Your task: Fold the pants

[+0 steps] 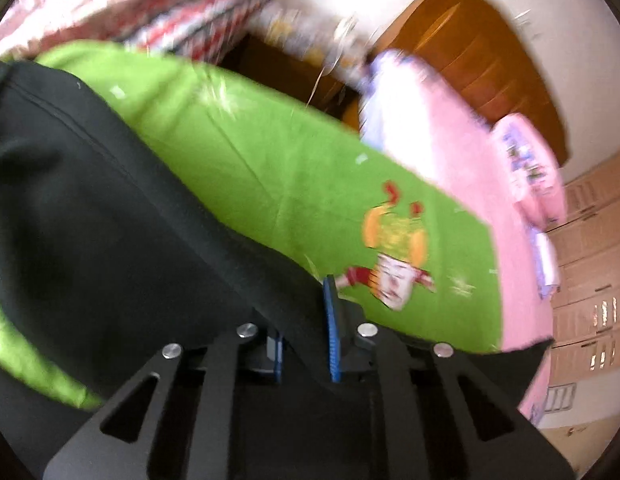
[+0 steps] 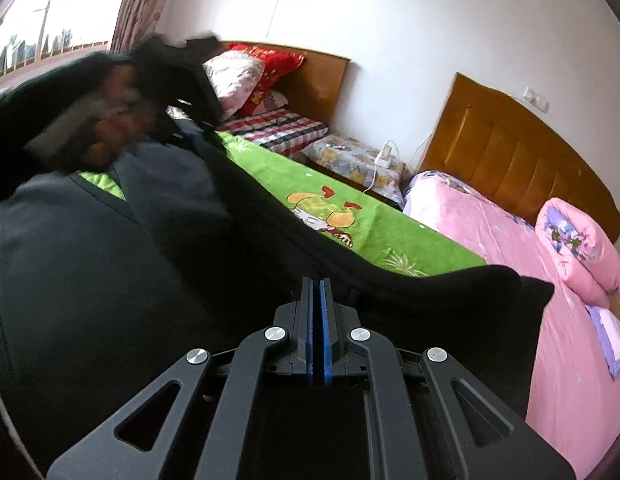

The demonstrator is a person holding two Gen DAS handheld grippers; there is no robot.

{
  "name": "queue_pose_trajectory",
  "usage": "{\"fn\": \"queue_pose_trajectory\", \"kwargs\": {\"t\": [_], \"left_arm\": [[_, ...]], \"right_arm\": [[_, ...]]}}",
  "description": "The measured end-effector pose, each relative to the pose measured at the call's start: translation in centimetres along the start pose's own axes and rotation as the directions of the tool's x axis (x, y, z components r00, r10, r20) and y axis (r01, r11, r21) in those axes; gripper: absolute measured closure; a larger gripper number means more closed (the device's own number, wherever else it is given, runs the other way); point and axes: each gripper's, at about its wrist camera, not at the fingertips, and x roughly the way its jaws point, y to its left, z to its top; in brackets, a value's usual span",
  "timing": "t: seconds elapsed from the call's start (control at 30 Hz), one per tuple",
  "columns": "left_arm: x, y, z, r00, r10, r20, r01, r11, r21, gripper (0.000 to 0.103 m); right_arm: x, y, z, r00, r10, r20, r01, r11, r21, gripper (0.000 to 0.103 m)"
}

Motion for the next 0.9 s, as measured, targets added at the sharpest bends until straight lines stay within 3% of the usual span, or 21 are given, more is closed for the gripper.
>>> {"fn": "queue_pose_trajectory", "kwargs": {"t": [0.1, 0.2, 0.3, 0.37, 0.43, 0.47, 0.5, 0.6, 0.73, 0.9], "left_arm": [[-6.9, -0.1, -5.6, 0.986, -0.063, 0.154, 0.048, 0.994, 0.101, 0.087], [-11.0, 0.5, -11.9, 0.966, -0.097, 0.239, 0.051, 0.980, 0.193, 0.087], [-12.3, 2.2, -19.3, 0.956, -0.098, 0.278, 0.022, 0.964, 0.266, 0.083], [-10.9, 3.3, -21.6, 0.965, -0.073, 0.251, -0.002, 0.958, 0.287, 0.082], [-9.1, 4.9, -22.8, 0.981, -0.092, 0.169, 0.041, 0.957, 0.286, 0.072], [-8.7, 5.6, -23.0, 0.984, -0.109, 0.143, 0.067, 0.959, 0.274, 0.060], [-8.6, 6.3, -23.1, 0.983, -0.129, 0.129, 0.092, 0.962, 0.255, 0.045], [-8.7, 7.7, -22.4, 0.974, -0.196, 0.115, 0.171, 0.966, 0.195, 0.026], [-8.7, 9.2, -21.9, 0.970, -0.201, 0.137, 0.179, 0.971, 0.161, 0.023], [-8.7, 9.2, -23.0, 0.968, -0.198, 0.152, 0.163, 0.962, 0.217, 0.018]], "right_arm": [[-2.6, 0.5, -1.3, 0.999, 0.026, 0.028, -0.029, 0.996, 0.086, 0.096], [-5.5, 1.7, -3.6, 0.998, 0.052, 0.043, -0.058, 0.987, 0.150, 0.095], [-7.1, 3.0, -6.0, 0.997, 0.074, 0.013, -0.075, 0.972, 0.221, 0.095], [-7.7, 3.7, -8.1, 0.997, 0.074, -0.033, -0.062, 0.957, 0.283, 0.095], [-8.3, 3.6, -10.2, 0.992, 0.100, -0.073, -0.066, 0.924, 0.378, 0.095], [-8.9, 3.5, -11.1, 0.992, 0.107, -0.071, -0.068, 0.909, 0.411, 0.095], [-9.4, 3.3, -11.8, 0.991, 0.111, -0.070, -0.068, 0.890, 0.452, 0.095], [-10.4, 1.4, -13.8, 0.991, 0.117, -0.057, -0.064, 0.818, 0.572, 0.095], [-10.5, -1.7, -16.5, 0.988, 0.154, -0.014, -0.098, 0.691, 0.716, 0.095], [-9.8, -2.9, -18.4, 0.978, 0.208, 0.030, -0.149, 0.586, 0.797, 0.094]]}}
